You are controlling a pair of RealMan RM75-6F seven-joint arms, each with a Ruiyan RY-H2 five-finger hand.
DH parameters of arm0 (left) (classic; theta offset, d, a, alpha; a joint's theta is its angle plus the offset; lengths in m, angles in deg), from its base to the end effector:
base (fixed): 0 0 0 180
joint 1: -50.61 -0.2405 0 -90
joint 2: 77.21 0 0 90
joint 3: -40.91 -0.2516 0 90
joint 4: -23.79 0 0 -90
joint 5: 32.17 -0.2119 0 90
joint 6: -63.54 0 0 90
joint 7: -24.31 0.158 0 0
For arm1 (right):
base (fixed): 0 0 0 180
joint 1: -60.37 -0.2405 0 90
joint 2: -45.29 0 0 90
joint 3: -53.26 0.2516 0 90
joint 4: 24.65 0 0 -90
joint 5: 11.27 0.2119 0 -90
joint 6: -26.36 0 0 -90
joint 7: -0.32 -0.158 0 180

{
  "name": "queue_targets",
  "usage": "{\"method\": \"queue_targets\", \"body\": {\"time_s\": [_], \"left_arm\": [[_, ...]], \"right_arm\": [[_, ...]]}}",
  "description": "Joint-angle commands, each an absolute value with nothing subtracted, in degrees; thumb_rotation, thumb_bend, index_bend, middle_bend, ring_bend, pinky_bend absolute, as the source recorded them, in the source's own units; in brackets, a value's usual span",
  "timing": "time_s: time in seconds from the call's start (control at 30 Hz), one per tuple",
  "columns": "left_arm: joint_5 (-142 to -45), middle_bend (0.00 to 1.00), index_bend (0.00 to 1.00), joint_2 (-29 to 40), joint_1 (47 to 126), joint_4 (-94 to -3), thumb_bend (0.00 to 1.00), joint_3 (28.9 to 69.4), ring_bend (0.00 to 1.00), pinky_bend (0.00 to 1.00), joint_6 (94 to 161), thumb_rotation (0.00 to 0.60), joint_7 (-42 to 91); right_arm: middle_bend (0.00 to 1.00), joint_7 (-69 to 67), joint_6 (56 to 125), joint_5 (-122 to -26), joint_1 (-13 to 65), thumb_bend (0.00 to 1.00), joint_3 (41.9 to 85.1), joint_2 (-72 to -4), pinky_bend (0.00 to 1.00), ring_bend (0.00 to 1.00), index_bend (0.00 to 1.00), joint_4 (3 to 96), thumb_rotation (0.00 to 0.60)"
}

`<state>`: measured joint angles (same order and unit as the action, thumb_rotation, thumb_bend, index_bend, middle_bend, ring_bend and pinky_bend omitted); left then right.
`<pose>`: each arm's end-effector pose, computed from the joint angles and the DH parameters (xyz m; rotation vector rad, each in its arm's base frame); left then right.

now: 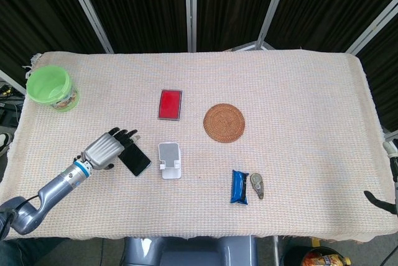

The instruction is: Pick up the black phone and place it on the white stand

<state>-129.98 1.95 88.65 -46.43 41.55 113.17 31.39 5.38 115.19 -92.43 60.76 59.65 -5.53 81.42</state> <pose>-0.2338 0.3386 0.0104 -2.2416 -0.4558 -0.6061 -0.2912 -0.1769 0.2256 1.2430 -0.8331 0.8201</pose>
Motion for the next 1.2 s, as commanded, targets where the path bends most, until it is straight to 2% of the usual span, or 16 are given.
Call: {"method": "queue_targets", "body": {"time_s": [0.03, 0.2, 0.8, 1.07, 1.2], "left_arm": [[-131.3, 0.02, 0.06, 3.0, 89.7, -44.5, 0.0, 40.2, 0.15, 0.2, 114.1, 0.6, 29.5], [-133.1, 0.07, 0.13, 4.5, 90.4, -42.5, 0.0, 39.0, 0.19, 0.23, 115.8, 0.6, 28.9], [-132.4, 0.13, 0.21, 11.0, 92.6, -34.4, 0.0, 36.9, 0.24, 0.26, 115.6, 0.6, 26.3], [-132.2, 0.27, 0.46, 11.6, 92.9, -33.7, 0.05, 36.0, 0.36, 0.35, 115.9, 0.6, 25.3], [-132.1, 0.32, 0.54, 11.6, 92.8, -33.6, 0.08, 35.9, 0.4, 0.39, 116.8, 0.6, 25.2]], "right_arm": [[0.0, 5.5, 114.9, -92.3, 60.6, 0.0, 59.7, -5.6, 0.0, 0.0, 0.0, 81.3, 0.6], [0.0, 5.3, 114.5, -92.0, 60.4, 0.0, 59.6, -5.5, 0.0, 0.0, 0.0, 81.3, 0.6], [0.0, 4.7, 113.6, -91.1, 60.0, 0.0, 59.6, -5.3, 0.0, 0.0, 0.0, 80.8, 0.6], [0.0, 4.7, 113.5, -91.0, 60.0, 0.0, 59.6, -5.3, 0.0, 0.0, 0.0, 80.9, 0.6], [0.0, 4.5, 113.7, -91.3, 60.1, 0.0, 59.5, -5.2, 0.0, 0.0, 0.0, 81.0, 0.6]]}}
